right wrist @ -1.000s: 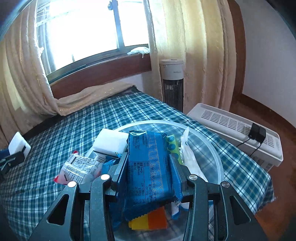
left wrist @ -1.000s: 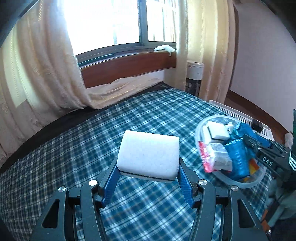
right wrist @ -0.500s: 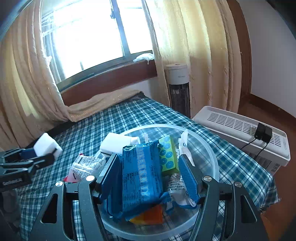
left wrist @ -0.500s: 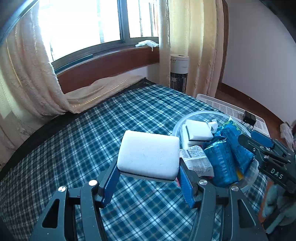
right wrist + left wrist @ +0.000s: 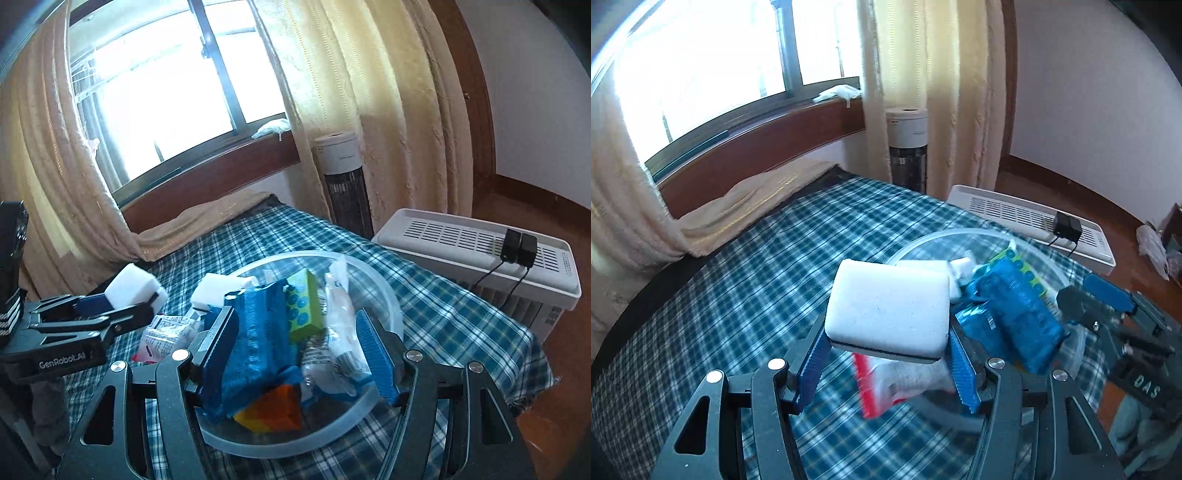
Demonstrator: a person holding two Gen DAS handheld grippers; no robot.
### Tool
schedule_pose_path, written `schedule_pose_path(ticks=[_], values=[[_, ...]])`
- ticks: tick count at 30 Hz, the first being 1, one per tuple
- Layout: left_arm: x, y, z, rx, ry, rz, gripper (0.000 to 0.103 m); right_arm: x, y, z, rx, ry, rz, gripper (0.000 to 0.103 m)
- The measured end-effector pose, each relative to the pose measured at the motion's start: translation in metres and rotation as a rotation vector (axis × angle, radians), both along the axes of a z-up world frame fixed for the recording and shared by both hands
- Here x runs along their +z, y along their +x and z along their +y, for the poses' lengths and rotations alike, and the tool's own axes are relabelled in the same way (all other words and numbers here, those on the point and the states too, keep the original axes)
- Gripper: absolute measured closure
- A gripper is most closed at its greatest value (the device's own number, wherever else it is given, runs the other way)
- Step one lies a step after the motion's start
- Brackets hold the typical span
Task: Organize objects
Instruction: 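Open the left gripper to drop the sponge into the bowl while the right releases the packet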
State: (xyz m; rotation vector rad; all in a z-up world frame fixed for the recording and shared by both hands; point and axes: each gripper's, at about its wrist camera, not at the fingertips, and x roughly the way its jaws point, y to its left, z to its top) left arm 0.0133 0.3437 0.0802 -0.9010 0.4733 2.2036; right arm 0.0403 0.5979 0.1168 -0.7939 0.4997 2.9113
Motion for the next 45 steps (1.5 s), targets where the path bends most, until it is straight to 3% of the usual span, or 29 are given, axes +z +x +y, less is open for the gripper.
schedule_pose_path(ticks=[12, 19, 29, 32, 40, 45], values=[[-0.012, -0.012, 0.039, -0.023, -0.01, -0.039, 0.039, -0.008, 0.008, 0.015, -0.026, -0.04, 0.003, 0.036], [-0.013, -0.009, 0.039, -0.03, -0.002, -0.044, 0.019, -0.011, 0.012, 0.019, -0.038, -0.054, -0.003, 0.036], [0.002, -0.008, 0.018, -0.023, 0.044, -0.045, 0.006, -0.008, 0.018, 0.009, -0.035, -0.045, -0.009, 0.036], [0.009, -0.007, 0.007, -0.011, 0.065, -0.034, 0.004, -0.005, 0.022, 0.004, -0.036, -0.042, -0.012, 0.033], [0.014, 0.01, -0.026, 0.03, 0.063, 0.041, 0.001, -0.003, 0.03, -0.015, -0.017, -0.037, -0.047, 0.013], [0.011, 0.021, -0.043, 0.034, 0.05, 0.067, 0.001, -0.002, 0.033, -0.036, 0.009, 0.003, -0.082, 0.009]])
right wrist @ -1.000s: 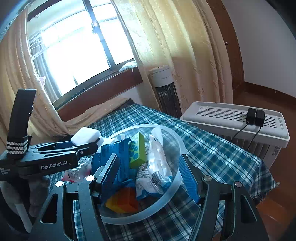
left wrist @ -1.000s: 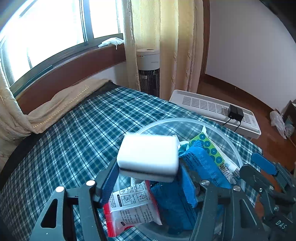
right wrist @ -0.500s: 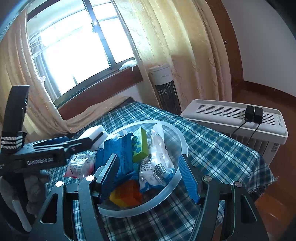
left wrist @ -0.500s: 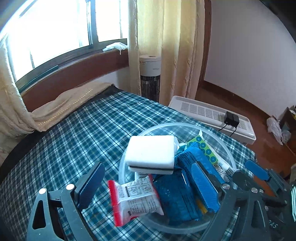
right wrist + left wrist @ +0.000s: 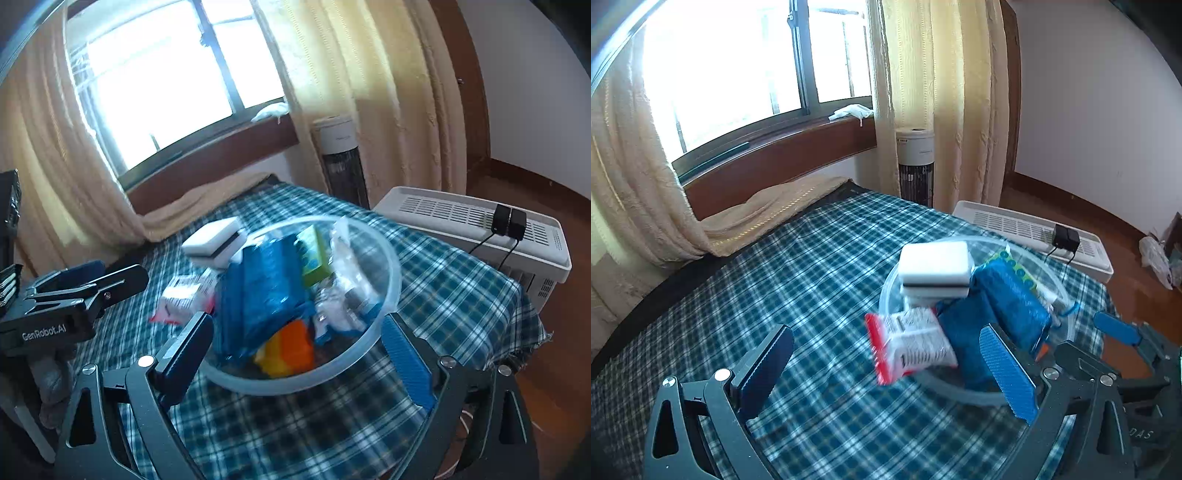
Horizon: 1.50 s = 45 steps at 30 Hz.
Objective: Organize objects
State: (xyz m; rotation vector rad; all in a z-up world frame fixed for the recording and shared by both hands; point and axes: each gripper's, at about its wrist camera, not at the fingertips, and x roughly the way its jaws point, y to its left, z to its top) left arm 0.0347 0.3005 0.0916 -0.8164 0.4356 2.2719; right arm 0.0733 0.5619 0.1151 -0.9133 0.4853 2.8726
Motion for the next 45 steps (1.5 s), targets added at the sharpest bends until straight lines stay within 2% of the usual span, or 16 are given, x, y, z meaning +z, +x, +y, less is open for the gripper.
schedule_pose_path(ticks=[14, 23, 32, 45], values=[[0.01, 0.017, -0.035, -0.004, 0.036, 0.049, 0.0, 0.01, 0.008, -0.044, -0.018, 0.135, -0.063, 0.006], [0.014, 0.023, -0.041, -0.007, 0.042, 0.058, 0.0, 0.012, 0.007, -0.064, 0.004, 0.178, -0.088, 0.006], [0.009, 0.026, -0.038, -0.005, 0.007, 0.062, 0.0, 0.007, 0.006, -0.068, -0.014, 0.222, -0.104, 0.006], [-0.012, 0.021, -0.03, -0.01, -0.062, 0.003, 0.0, -0.012, -0.001, -0.064, -0.018, 0.218, -0.156, 0.006]])
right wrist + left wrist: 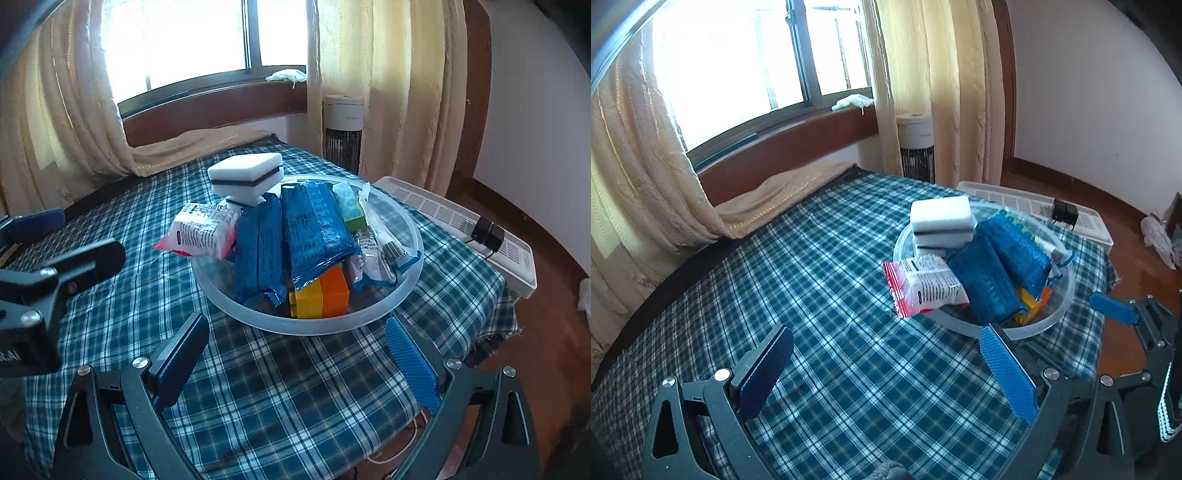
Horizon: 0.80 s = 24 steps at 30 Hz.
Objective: Organize objects
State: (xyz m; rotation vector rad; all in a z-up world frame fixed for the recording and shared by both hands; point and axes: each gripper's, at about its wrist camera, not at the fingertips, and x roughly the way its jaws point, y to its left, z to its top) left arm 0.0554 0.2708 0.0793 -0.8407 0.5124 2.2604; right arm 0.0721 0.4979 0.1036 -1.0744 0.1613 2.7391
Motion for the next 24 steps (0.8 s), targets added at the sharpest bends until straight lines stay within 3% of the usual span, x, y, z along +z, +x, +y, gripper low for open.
schedule_pose_path(ticks=[24], values=[[-0.0105, -0.0057, 0.0004, 0.011, -0.023, -0.041, 0.0, -0.0037, -0.0043, 0.0048, -0.014, -0.007, -0.001, 0.006]])
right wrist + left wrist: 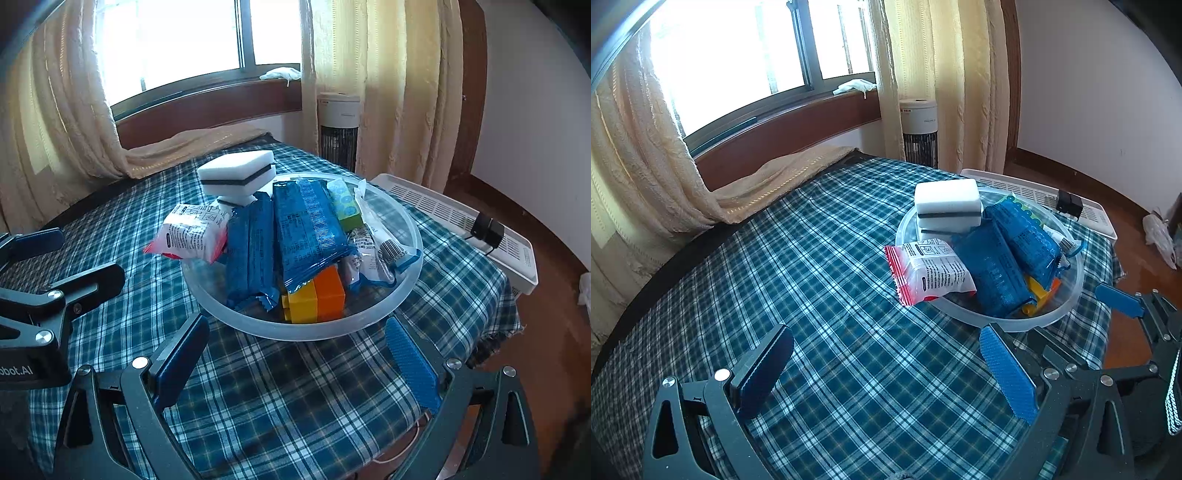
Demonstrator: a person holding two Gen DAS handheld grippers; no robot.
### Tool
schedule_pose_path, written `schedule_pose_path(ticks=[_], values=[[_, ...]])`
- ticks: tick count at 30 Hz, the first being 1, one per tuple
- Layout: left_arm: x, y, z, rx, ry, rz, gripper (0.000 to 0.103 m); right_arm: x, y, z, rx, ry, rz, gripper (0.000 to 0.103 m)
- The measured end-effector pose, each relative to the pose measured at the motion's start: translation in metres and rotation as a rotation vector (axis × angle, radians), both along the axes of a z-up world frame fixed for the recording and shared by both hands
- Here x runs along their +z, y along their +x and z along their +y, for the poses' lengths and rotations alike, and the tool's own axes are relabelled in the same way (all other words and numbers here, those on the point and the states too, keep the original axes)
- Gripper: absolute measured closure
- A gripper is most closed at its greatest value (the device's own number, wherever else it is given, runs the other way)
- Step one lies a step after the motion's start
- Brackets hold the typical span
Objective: Organize objects
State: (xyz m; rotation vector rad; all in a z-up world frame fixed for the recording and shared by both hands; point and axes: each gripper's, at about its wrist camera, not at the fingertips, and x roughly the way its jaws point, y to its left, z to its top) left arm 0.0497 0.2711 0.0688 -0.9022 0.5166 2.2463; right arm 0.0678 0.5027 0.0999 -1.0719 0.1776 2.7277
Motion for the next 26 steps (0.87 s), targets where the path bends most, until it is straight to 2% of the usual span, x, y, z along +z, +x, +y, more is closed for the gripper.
schedule_pose_path(ticks=[26], values=[[0.0, 0.0024, -0.0006, -0.011, -0.008, 0.015, 0.0, -0.0003, -0.002, -0.0048, 0.01, -0.005, -0.001, 0.006]])
